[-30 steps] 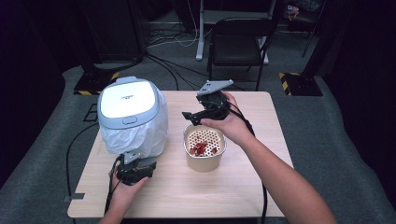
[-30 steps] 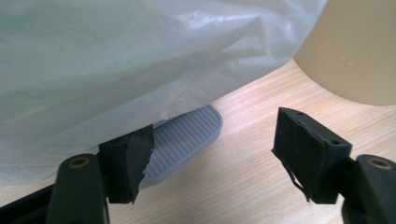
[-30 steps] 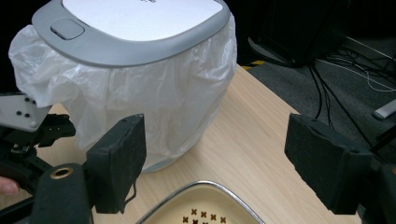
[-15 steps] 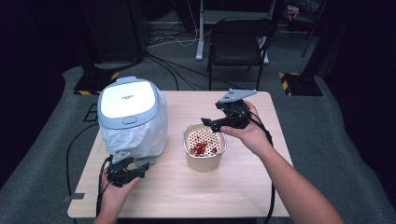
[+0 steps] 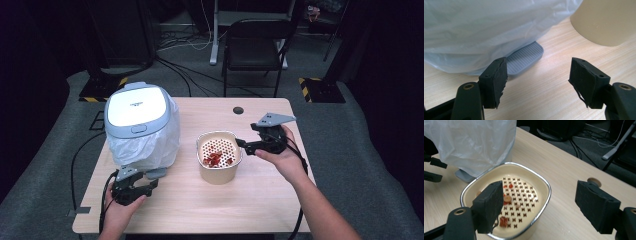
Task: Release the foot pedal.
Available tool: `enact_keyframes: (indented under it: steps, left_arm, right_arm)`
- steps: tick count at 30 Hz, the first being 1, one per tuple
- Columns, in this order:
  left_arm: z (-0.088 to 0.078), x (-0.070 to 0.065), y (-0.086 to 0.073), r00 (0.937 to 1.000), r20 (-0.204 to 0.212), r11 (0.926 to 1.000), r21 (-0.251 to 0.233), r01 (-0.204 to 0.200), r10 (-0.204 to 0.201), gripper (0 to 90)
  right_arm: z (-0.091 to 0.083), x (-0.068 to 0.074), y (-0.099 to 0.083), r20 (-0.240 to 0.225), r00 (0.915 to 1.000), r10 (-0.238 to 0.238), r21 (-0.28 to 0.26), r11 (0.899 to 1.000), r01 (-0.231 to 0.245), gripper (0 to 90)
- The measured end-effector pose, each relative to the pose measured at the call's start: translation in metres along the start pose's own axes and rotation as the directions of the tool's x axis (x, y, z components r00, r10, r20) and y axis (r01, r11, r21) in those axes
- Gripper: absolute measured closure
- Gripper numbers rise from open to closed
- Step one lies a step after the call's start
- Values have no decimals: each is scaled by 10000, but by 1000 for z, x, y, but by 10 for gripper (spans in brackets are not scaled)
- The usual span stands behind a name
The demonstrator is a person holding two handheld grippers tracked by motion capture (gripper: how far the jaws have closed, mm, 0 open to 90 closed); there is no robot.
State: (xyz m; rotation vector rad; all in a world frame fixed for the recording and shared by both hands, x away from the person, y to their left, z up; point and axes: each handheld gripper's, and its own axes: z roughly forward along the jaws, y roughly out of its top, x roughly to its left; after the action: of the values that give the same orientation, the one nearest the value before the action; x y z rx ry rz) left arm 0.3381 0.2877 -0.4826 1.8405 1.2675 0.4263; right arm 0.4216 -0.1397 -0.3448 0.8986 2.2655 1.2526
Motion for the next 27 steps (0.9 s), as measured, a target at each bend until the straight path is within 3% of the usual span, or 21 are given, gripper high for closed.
enact_keyframes:
  steps: [3,12,19,24,27]
  left_arm:
    - [1,2,-3,9969,39,9969,62,-785,785,306]
    - [8,-5,-11,9889,472,9899,92,-1416,1410,304]
    - [10,-5,-14,9864,709,9887,116,-1496,1484,304]
    - [13,-7,-15,9856,720,9880,109,-1539,1527,306]
    - [13,-8,-15,9856,815,9886,158,-1498,1480,305]
  right_arm:
    - [-1,-2,-16,202,9996,219,-64,9997,-218,225]
    - [1,-5,-73,746,9917,1048,-122,9945,-1042,228]
    - [1,-2,-111,1108,9851,1319,13,9911,-1328,228]
    - [6,2,-133,1395,9854,975,287,9943,-1025,228]
    - [11,3,-141,1306,9865,984,390,9938,-1043,227]
